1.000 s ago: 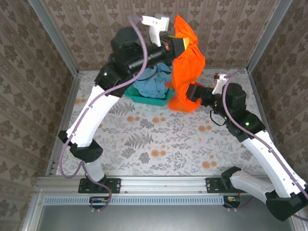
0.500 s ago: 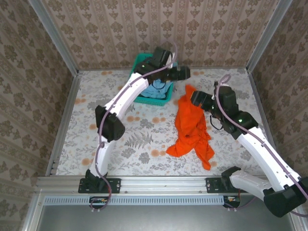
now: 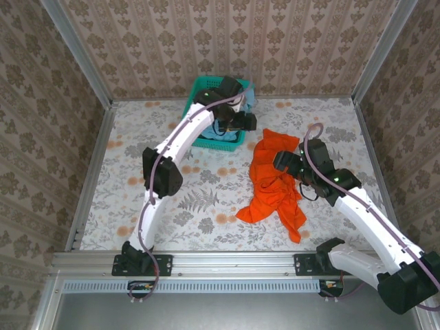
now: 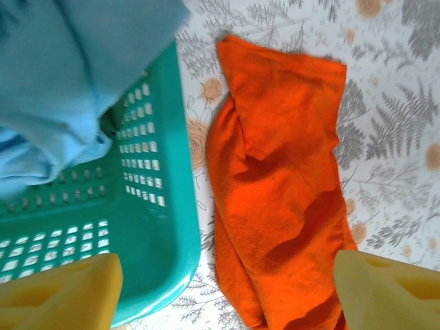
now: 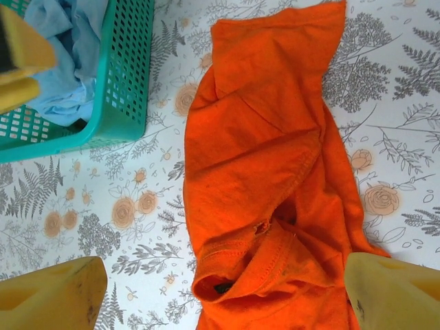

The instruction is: Fold and stack the t-shirts

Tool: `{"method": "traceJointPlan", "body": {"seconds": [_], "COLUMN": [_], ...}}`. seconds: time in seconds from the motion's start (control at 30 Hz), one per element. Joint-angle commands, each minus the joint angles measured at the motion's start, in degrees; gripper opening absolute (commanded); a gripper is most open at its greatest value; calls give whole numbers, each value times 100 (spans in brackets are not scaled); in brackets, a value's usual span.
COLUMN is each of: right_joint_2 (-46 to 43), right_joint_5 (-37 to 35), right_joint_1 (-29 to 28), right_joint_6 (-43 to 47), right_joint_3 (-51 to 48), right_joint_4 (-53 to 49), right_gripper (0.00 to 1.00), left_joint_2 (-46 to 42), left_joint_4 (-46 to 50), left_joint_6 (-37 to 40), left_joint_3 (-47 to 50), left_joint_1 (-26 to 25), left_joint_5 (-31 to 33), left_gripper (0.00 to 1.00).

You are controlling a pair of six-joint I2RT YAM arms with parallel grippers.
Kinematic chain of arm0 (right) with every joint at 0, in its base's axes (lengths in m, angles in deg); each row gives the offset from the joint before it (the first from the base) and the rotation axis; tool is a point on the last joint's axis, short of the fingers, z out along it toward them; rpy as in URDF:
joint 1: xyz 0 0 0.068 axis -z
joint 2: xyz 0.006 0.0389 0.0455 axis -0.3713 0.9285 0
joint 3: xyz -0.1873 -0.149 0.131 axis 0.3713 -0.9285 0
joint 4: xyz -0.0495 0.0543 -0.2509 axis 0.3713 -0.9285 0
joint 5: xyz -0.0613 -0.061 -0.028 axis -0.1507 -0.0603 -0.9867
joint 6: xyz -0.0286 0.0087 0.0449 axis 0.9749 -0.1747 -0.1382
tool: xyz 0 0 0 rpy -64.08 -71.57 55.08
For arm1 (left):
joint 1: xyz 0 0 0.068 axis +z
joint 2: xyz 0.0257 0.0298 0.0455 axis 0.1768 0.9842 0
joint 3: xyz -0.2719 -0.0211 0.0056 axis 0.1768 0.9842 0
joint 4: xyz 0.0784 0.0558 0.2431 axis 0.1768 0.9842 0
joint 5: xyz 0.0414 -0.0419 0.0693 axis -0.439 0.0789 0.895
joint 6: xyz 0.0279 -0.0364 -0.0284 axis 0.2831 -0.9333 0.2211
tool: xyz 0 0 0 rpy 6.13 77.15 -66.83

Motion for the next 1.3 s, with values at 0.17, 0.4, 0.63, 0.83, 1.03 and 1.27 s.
{"method": "traceJointPlan", "body": {"seconds": [0.17, 0.4, 0.63, 0.83, 1.03, 1.27], "right_joint_2": [198, 350, 415, 604, 841, 959], "right_joint_5": [365, 490, 500, 637, 764, 804], "right_joint_1": [21, 15, 20, 2, -8, -22], "right_joint_6": [-107, -113, -184, -410, -605, -650], "right_joint_3": [-92, -54, -129, -99, 39, 269], "right_joint_4": [-1, 16, 117, 355, 443, 331], "right_gripper": [91, 90, 90, 89, 89, 89], "left_joint_2": [612, -717, -2609, -2891, -2520, -1996], "left_joint_4": [296, -513, -1619, -1691, -1638, -1399], "left_joint_6": [100, 211, 959, 2464, 3190, 3506], "left_joint_3": [-51, 1917, 4585, 5091, 4739, 4261], "left_joint_1": [66, 577, 1802, 2725, 3201, 3693], "left_joint_5": [934, 1613, 1504, 1121, 1212, 1719], "left_gripper": [45, 0, 0, 0, 0, 0]}}
